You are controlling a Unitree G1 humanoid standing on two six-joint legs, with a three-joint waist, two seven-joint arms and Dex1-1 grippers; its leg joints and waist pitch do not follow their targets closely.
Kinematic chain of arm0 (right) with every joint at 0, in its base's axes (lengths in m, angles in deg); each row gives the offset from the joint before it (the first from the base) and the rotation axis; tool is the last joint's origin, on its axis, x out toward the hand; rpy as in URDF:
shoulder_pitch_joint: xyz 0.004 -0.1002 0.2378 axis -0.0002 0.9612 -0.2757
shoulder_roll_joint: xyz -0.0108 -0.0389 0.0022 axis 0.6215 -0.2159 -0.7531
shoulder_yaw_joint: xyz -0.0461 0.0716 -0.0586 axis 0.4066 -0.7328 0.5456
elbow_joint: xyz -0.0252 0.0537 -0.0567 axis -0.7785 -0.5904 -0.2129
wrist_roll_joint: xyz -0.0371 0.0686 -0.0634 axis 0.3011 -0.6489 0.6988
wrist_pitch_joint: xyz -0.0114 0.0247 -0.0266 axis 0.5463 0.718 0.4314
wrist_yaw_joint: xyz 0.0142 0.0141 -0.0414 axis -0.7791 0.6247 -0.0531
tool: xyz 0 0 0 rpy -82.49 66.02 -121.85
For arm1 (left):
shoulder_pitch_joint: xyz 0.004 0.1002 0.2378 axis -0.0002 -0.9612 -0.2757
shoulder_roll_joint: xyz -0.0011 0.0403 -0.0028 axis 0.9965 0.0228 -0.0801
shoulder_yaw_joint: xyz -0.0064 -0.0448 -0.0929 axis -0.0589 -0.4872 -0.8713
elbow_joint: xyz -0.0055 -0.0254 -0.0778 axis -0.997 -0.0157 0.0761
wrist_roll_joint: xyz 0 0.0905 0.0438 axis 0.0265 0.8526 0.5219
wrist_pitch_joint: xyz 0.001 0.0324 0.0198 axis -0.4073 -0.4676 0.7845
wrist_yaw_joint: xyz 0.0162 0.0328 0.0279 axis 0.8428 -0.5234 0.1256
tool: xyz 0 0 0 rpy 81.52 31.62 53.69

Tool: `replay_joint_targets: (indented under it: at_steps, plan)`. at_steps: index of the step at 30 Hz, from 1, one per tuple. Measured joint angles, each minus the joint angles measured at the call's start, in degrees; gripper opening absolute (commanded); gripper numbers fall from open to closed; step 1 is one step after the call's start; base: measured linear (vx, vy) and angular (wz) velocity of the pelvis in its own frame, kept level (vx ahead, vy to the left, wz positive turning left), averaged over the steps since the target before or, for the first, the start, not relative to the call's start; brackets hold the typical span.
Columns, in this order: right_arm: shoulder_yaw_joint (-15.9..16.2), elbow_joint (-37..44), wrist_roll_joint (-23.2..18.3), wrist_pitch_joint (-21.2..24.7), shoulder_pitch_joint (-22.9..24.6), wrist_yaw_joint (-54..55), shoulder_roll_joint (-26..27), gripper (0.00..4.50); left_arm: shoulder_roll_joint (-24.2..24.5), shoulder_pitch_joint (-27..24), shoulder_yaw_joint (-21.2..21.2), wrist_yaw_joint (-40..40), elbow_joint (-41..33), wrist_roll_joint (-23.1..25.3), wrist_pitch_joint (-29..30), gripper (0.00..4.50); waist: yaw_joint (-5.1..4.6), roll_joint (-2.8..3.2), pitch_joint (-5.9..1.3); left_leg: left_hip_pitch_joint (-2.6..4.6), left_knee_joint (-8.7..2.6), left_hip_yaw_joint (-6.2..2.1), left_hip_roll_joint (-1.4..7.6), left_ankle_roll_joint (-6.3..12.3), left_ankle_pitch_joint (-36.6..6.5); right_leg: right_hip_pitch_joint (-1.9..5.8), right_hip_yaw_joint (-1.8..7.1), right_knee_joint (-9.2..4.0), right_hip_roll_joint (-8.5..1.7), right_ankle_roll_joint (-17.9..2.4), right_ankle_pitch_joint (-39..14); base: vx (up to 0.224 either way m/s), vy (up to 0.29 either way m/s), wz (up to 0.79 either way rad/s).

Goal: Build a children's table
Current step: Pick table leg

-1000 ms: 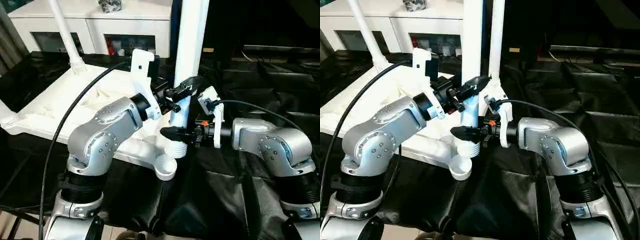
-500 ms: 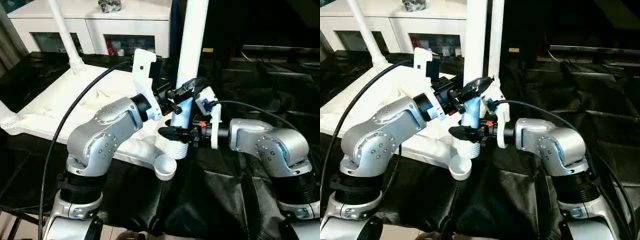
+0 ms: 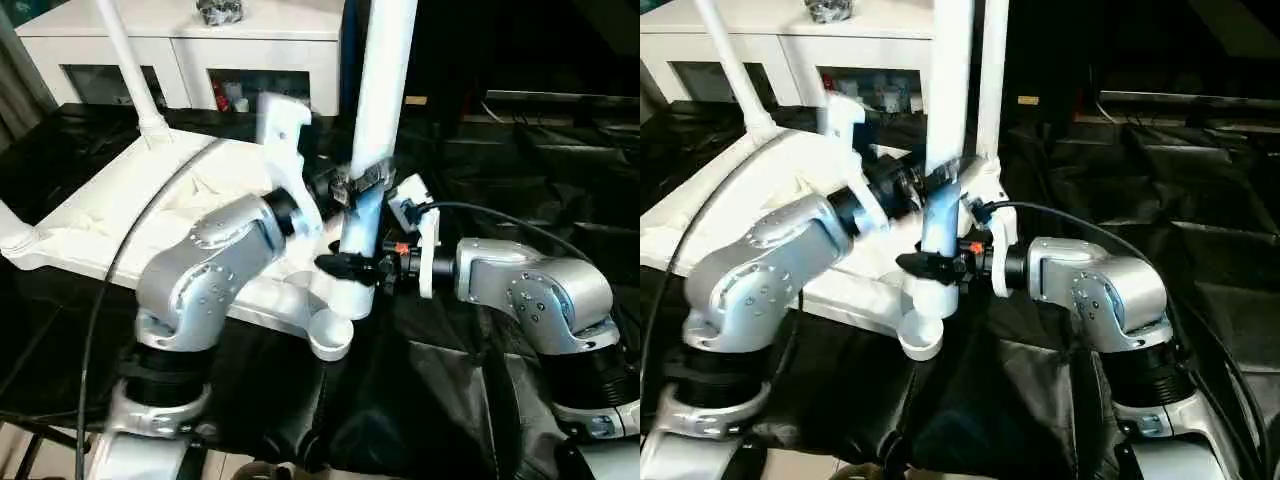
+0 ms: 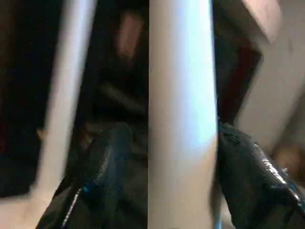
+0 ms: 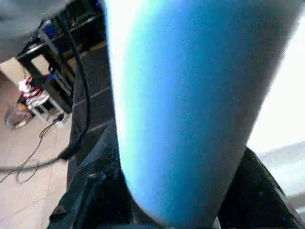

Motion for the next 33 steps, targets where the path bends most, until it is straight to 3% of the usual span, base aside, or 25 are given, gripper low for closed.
replay_joint_targets:
  at_steps: [4,7,10,14,16,20,25,33]
  plan:
    - [-2.11,0.01,0.18,-2.7,0.69,2.01,1.6,1.91,0.11,2.23,-4.52,0.5,1.32,-1.0,-4.75,2.98,0.06,0.01,0.0,0.0,0.0,0.0,0.0,0.0,0.01,-0.01,0.0,0.02,0.0,0.0,0.0,0.0,0.0,0.0]
    - [-3.72,0.07,0.67,-4.8,2.45,2.95,1.63,1.91,4.24,2.97,-7.03,-1.27,1.69,-1.73,-5.04,2.98,0.08,0.05,-0.03,0.01,0.0,0.0,0.0,0.0,0.01,-0.01,-0.01,0.02,0.0,0.0,0.0,0.0,0.0,0.0]
    - [-4.8,0.33,0.89,-6.3,4.24,4.32,2.18,1.91,10.1,1.56,-5.53,-7.81,2.62,-0.36,-5.32,2.98,0.05,0.27,-0.13,0.0,0.0,-0.01,-0.01,0.0,0.0,-0.02,-0.01,0.01,0.0,0.01,-0.01,0.0,0.0,0.0]
    - [-5.08,1.54,1.42,-7.95,5.32,5.05,2.41,1.91,12.57,-0.1,-3.29,-12.5,4.2,1.24,-5.24,2.98,0.08,0.36,-0.12,-0.01,0.0,-0.01,0.0,-0.03,0.02,-0.02,-0.02,0.03,0.0,0.01,0.0,0.0,0.0,0.0]
    - [-4.83,2.89,2.36,-9.31,6.51,5.08,2.24,1.91,13.55,0.26,-1.93,-10.77,7.54,4.58,-5.48,2.98,0.14,0.42,-0.14,0.05,0.0,-0.02,-0.01,-0.05,0.03,0.03,-0.01,0.04,0.0,0.01,0.0,0.0,0.0,0.0]
    - [-3.67,3.41,2.78,-10.01,7.52,4.99,2.44,1.91,11.77,2.16,1.68,-6.0,14.31,10.78,-6.29,2.98,0.06,0.44,-0.13,0.03,0.0,-0.03,-0.01,-0.11,0.07,0.04,0.02,0.02,-0.01,0.09,0.12,0.0,0.0,0.0]
    - [-2.33,3.4,3.25,-11.12,7.51,5.11,2.85,1.91,6.29,3.53,5.1,-6.71,12.11,9.5,-6.18,2.98,0.12,0.46,-0.13,0.02,-0.01,-0.02,0.0,-0.11,0.07,0.01,-0.01,0.02,-0.02,0.08,0.13,0.0,0.0,0.0]
    - [-2.37,3.33,4.64,-12.15,7.5,5.11,2.41,1.91,5.88,3.51,5.13,-7.69,10.29,8.91,-6.36,2.98,-0.05,0.44,-0.13,0.07,-0.08,-0.02,0.01,-0.11,0.08,0.0,0.0,0.03,0.01,0.08,0.13,0.0,0.0,0.0]
